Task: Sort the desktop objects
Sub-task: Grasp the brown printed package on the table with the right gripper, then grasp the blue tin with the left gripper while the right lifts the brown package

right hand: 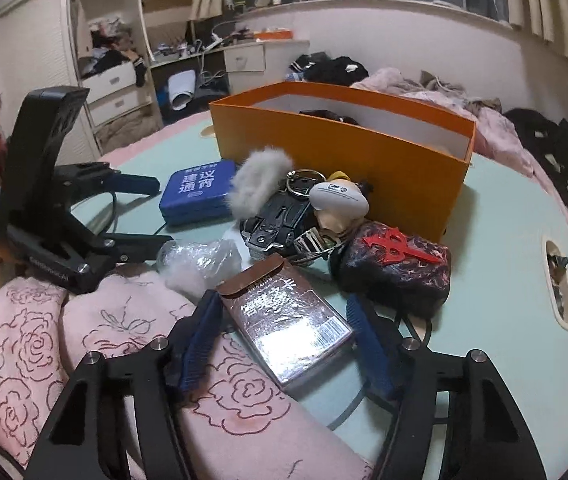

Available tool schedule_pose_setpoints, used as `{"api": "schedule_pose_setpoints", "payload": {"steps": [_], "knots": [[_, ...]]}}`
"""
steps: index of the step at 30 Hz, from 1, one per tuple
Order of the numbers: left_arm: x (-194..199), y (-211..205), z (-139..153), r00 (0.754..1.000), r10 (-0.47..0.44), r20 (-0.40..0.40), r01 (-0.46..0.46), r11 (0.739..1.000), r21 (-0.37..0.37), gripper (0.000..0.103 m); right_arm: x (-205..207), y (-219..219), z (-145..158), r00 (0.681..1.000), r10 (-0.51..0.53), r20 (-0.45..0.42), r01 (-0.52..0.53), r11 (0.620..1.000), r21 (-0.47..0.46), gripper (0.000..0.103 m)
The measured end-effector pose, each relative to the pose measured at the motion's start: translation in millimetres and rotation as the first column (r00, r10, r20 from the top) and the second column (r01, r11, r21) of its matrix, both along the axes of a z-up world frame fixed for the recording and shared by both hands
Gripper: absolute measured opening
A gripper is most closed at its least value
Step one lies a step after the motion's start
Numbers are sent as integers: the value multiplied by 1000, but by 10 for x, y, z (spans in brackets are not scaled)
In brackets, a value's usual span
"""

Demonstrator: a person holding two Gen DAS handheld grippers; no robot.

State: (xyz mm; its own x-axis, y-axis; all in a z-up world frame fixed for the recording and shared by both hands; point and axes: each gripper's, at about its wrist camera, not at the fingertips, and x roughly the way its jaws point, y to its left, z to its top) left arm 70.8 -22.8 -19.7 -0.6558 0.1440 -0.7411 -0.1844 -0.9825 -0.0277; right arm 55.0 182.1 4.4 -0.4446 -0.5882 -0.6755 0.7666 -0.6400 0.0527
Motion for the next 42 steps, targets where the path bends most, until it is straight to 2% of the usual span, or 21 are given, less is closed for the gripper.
{"api": "schedule_pose_setpoints", "payload": {"steps": [3,9,11,18,20,22,23,24,26,27,31,34,36,39,42], "knots": [[6,-10,6,1000,2,-4,-2,1000,13,98,76,62,10,999,-4,-37,3,1000,-27,63],[17,-109,55,1000,10,-11,-9,996,90,98,153,173,53,991,-66,-116,58,996,-70,63],[-19,-98,91,1000,2,-6,-2,997,80,98,141,180,51,991,-71,-115,63,995,-73,63],[-300,-6,259,997,-58,-57,56,998,-33,98,117,175,50,991,-71,-109,63,995,-74,63],[-401,31,193,997,-74,-27,72,996,-53,98,108,180,52,992,-71,-106,63,995,-75,63],[-502,52,65,994,-102,45,104,994,-31,98,106,178,50,992,-70,-106,62,995,-74,64],[-527,54,19,992,-114,60,115,993,-16,95,100,175,51,992,-71,-105,64,995,-74,64],[-513,40,32,993,-113,38,113,994,-7,91,107,178,46,992,-72,-105,64,995,-75,64],[-481,14,61,995,-99,19,100,995,-4,71,105,180,42,992,-73,-106,65,995,-74,64],[-455,-3,69,996,-94,6,94,996,1,68,105,183,42,992,-73,-106,65,995,-74,64],[-353,-7,76,994,-104,-15,104,994,17,67,129,204,49,989,-93,-119,84,993,-79,64],[-248,17,180,993,-93,-76,92,996,-16,67,108,271,92,986,-119,-114,107,989,-104,64],[-210,4,301,990,-81,-116,83,997,10,67,52,333,151,986,-139,-91,125,982,-144,64],[-200,-48,504,986,-53,-161,65,995,71,67,-74,417,307,984,-169,-57,152,961,-231,64],[-326,-40,747,978,-28,-208,46,995,83,67,-262,360,618,969,-217,-120,180,948,-263,64]]}}
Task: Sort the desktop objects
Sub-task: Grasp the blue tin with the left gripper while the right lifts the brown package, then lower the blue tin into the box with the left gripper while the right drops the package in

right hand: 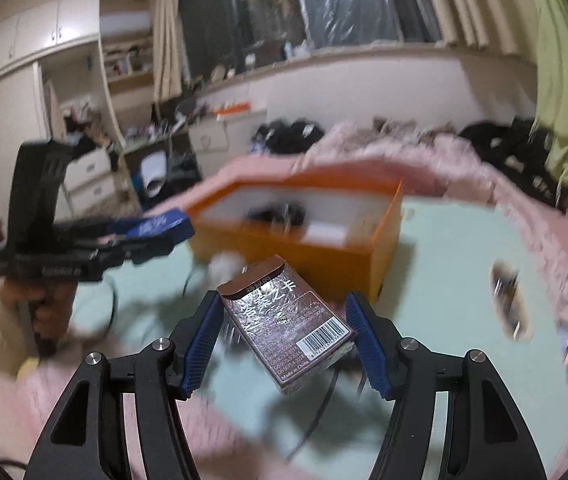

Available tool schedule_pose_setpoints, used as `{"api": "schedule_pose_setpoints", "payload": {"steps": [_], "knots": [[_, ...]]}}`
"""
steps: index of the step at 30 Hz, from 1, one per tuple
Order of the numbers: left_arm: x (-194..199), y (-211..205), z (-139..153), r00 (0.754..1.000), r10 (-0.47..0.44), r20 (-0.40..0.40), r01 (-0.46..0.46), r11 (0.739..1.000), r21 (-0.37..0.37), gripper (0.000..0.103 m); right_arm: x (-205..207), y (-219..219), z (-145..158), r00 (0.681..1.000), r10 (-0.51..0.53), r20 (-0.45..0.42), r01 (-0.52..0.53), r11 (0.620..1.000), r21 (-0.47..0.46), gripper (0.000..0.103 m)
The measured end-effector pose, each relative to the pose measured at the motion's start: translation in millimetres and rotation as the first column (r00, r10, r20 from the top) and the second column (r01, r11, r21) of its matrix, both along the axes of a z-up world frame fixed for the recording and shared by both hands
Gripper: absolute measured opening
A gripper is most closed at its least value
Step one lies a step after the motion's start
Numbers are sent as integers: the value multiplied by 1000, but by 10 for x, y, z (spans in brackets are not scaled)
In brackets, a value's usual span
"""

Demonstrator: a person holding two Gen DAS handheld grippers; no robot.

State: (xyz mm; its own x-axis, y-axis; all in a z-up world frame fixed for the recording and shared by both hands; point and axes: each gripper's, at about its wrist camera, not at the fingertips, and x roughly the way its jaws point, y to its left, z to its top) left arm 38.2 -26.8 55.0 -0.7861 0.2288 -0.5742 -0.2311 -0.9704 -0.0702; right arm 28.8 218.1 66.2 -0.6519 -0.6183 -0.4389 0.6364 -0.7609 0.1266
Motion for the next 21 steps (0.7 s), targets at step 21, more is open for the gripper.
{"api": "schedule_pose_setpoints", "payload": {"steps": [21], "knots": [[-887,86,-305,974,203,101,-201,979,-29,81,-887,-742,-193,989,-123,83,99,965,244,71]]}}
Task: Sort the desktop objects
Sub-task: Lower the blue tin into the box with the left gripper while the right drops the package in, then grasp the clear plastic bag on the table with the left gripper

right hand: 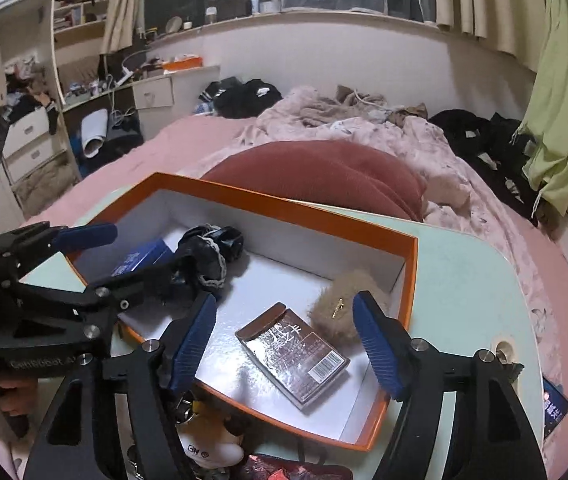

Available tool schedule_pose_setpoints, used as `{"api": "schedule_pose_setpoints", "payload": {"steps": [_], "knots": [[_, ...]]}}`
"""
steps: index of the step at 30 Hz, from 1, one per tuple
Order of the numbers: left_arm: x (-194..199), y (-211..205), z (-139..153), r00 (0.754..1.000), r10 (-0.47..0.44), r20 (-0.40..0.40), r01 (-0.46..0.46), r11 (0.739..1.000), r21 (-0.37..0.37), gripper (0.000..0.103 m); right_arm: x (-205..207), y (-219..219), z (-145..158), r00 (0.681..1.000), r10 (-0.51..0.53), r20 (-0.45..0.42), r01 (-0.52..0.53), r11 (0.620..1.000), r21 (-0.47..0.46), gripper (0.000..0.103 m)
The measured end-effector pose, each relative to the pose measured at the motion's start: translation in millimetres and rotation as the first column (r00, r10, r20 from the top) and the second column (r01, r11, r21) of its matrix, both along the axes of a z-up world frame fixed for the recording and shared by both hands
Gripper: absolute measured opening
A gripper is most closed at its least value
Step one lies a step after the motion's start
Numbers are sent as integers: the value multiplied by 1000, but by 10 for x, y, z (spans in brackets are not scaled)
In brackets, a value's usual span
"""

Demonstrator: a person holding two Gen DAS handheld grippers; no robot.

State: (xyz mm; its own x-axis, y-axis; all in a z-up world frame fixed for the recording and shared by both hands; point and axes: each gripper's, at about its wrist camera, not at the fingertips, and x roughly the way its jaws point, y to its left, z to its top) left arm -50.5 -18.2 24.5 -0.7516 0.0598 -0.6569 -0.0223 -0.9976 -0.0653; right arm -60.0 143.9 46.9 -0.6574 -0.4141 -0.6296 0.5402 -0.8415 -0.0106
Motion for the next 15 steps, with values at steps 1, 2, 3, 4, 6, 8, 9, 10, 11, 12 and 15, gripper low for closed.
{"api": "schedule_pose_setpoints", "payload": {"steps": [1,2,3,4,6,8,9,10,11,12,15], "knots": [[4,-1,0,1000,2,-1,-2,1000,0,81,14,10,-2,1000,-1,-2,1,1000,-2,71],[8,0,3,1000,2,-1,-2,1000,-1,81,-27,13,0,1000,-1,-2,1,1000,-3,71],[16,-5,7,1000,3,-1,-3,1000,0,81,-32,11,2,1000,1,-3,-1,1000,-3,71],[8,-1,15,1000,5,-2,-5,1000,2,81,-41,16,7,1000,4,-1,-4,1000,-10,71],[51,-20,69,1000,20,-23,-20,1000,20,81,-33,75,36,1000,13,4,-13,998,-63,79],[163,-60,183,997,17,-74,-13,999,50,81,18,171,101,1000,-3,-4,3,992,-128,83],[247,-81,262,995,11,-103,-5,998,67,81,60,223,139,1000,-7,-10,5,988,-157,84],[302,-98,319,993,7,-118,2,997,78,81,110,276,177,1000,-11,-17,8,984,-176,84],[336,-114,360,992,3,-122,8,996,86,81,142,304,210,1000,-16,-23,12,984,-180,84],[385,-123,407,992,-7,-122,18,996,93,81,206,354,235,999,-20,-33,14,984,-179,84],[556,-127,453,993,-45,-108,55,994,93,81,414,502,250,999,-26,-47,18,988,-156,84]]}}
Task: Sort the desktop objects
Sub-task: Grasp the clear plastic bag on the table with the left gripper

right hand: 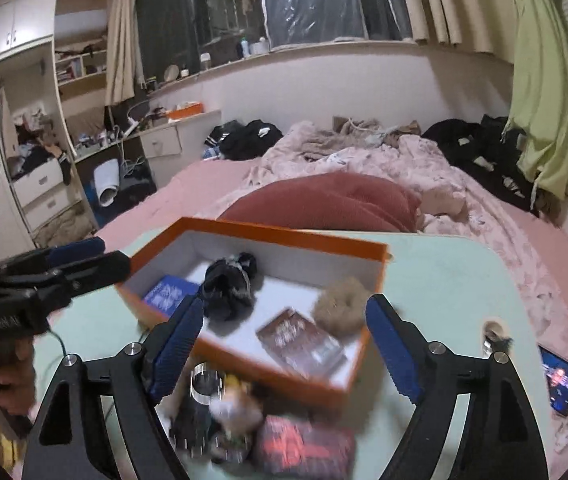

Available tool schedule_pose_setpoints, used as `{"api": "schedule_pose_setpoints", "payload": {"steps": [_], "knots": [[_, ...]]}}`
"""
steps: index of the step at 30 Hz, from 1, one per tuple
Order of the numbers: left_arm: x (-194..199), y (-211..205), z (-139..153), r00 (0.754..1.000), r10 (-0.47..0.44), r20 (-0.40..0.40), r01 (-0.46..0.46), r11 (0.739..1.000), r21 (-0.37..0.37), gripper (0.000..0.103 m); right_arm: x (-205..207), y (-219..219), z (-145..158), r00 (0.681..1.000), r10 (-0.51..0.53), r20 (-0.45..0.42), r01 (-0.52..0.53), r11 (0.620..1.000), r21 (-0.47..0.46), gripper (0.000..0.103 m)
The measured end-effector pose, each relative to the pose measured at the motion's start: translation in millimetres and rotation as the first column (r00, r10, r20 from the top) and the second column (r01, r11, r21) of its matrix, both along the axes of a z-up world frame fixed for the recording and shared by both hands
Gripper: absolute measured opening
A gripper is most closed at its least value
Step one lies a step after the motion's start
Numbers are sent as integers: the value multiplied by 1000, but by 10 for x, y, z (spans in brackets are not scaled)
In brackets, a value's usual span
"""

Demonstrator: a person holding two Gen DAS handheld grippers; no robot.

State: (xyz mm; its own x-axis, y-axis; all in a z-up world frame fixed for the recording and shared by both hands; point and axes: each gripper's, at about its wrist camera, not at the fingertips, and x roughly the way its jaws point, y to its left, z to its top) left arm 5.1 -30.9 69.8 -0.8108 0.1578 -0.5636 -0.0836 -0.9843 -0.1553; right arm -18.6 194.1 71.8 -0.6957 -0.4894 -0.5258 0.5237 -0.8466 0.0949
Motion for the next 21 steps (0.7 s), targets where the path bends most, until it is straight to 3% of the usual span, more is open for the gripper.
{"api": "schedule_pose_setpoints", "payload": {"steps": [3,9,13,15,17,21], "knots": [[190,35,-86,998,-35,42,37,999,-33,81,202,126,-122,1000,-19,17,18,998,62,84],[407,130,-484,982,-60,178,73,995,-69,81,370,346,-538,986,-77,150,61,993,105,84],[385,198,-739,961,-58,271,91,990,-111,81,438,275,-692,985,-103,135,74,976,203,85],[358,240,-856,950,-49,309,101,983,-154,87,426,224,-714,986,-91,137,58,973,225,94],[357,247,-894,949,-56,309,108,982,-154,102,407,235,-737,986,-88,142,55,974,222,99],[362,250,-911,949,-56,310,107,983,-149,103,399,266,-763,986,-89,139,58,975,215,100]]}}
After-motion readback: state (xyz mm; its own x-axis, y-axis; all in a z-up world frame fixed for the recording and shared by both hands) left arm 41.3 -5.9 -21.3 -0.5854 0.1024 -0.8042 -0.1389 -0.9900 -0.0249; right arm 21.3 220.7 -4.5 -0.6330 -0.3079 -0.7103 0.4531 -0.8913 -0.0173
